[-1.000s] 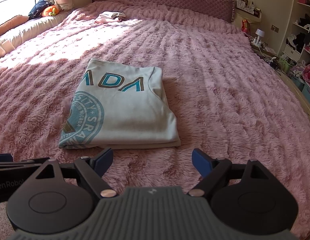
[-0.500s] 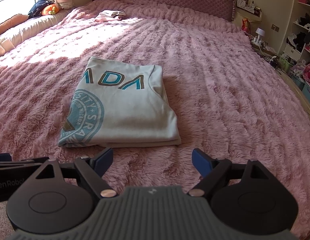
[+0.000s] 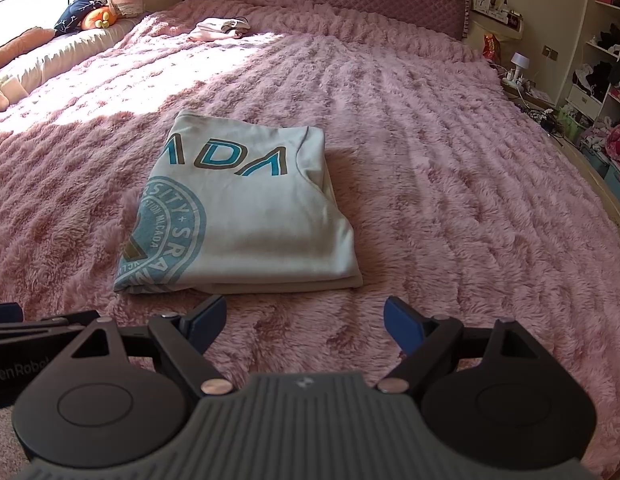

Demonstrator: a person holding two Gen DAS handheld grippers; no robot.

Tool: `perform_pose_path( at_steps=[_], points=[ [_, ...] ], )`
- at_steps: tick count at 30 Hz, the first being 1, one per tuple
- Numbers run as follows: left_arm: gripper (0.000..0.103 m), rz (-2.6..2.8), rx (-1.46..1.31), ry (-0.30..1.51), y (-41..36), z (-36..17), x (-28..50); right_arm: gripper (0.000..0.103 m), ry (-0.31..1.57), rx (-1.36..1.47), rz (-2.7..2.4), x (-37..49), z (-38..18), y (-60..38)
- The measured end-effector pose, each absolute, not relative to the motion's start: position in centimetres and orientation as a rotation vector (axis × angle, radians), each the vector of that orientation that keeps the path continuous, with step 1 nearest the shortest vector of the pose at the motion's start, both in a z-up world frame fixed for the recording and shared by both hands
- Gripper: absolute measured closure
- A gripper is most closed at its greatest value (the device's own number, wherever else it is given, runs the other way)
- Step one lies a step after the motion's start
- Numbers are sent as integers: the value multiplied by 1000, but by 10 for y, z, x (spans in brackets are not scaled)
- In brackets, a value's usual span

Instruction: Fold small clothes

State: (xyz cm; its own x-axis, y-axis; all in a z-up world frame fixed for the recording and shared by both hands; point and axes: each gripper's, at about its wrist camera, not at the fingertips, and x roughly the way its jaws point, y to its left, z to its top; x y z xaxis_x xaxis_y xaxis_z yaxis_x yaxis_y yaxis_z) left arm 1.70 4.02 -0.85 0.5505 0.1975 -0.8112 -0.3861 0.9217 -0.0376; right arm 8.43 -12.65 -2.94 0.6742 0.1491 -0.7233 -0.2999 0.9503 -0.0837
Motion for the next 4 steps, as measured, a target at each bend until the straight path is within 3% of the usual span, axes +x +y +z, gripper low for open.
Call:
perform_pose_path(
  at_steps=[4],
  points=[
    [15, 350, -230, 938, 41, -8, 18, 21, 794, -203, 255, 85, -30, -126]
  ],
)
